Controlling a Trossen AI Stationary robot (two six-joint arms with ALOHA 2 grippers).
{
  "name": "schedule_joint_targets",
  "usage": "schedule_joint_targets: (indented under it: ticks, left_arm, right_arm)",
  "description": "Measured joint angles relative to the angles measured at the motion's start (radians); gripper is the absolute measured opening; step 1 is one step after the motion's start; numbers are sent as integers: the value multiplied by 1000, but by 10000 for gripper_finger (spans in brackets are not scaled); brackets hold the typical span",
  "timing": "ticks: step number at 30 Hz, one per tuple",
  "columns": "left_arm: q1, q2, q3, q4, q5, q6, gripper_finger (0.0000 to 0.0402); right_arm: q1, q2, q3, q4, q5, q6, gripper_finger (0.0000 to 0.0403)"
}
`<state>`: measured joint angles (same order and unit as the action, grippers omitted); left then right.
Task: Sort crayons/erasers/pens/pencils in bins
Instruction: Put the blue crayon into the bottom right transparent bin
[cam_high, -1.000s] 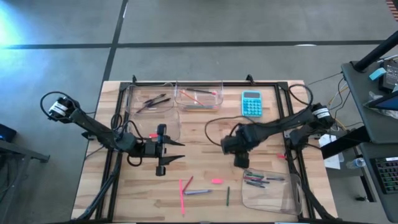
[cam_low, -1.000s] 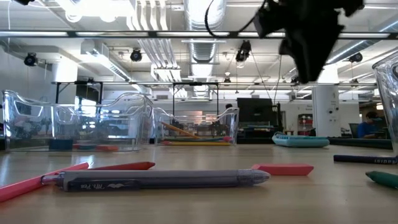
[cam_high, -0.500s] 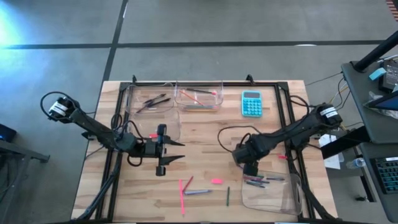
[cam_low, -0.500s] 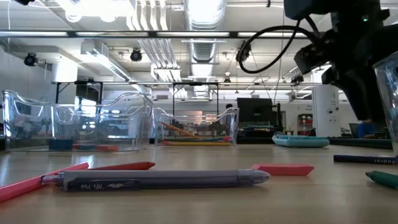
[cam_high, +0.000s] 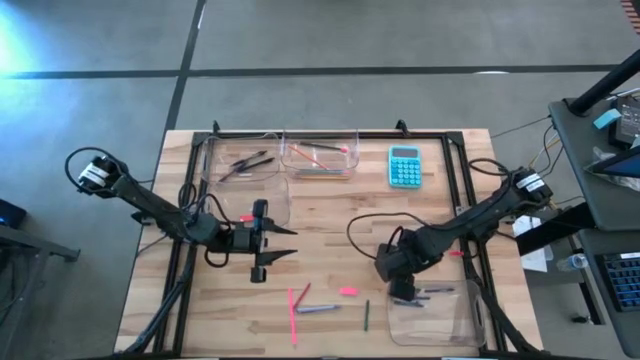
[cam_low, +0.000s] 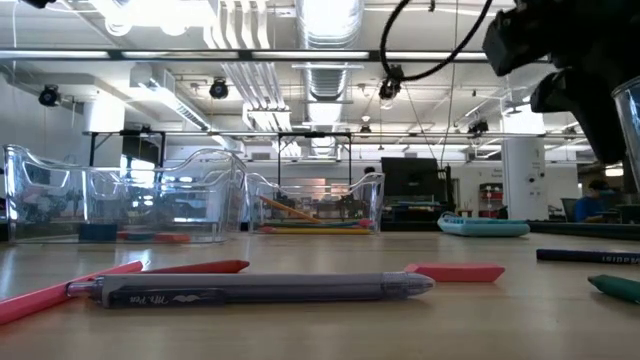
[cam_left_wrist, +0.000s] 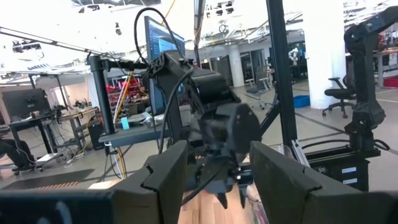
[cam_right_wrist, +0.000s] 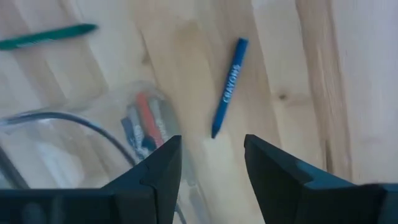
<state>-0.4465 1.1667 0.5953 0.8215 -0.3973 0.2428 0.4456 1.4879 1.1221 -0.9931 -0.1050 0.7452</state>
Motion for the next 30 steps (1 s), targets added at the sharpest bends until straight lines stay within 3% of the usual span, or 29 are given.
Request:
schedule_joint_targets:
  ticks: [6,11,20,30]
  left_arm:
    - [0,0,0,0,0,-1,161]
    - [0,0,0,0,0,-2,161]
    - [0,0,0,0,0,-2,161]
    - [0,0,0,0,0,-2,161]
  right_arm:
    - [-16,0,51,-3,92,-42,164]
    - [-96,1,43,6,130,-101,164]
    - [-181,4,-60,130,-23,-118,164]
    - [-221,74,-109,212,-81,-133,178]
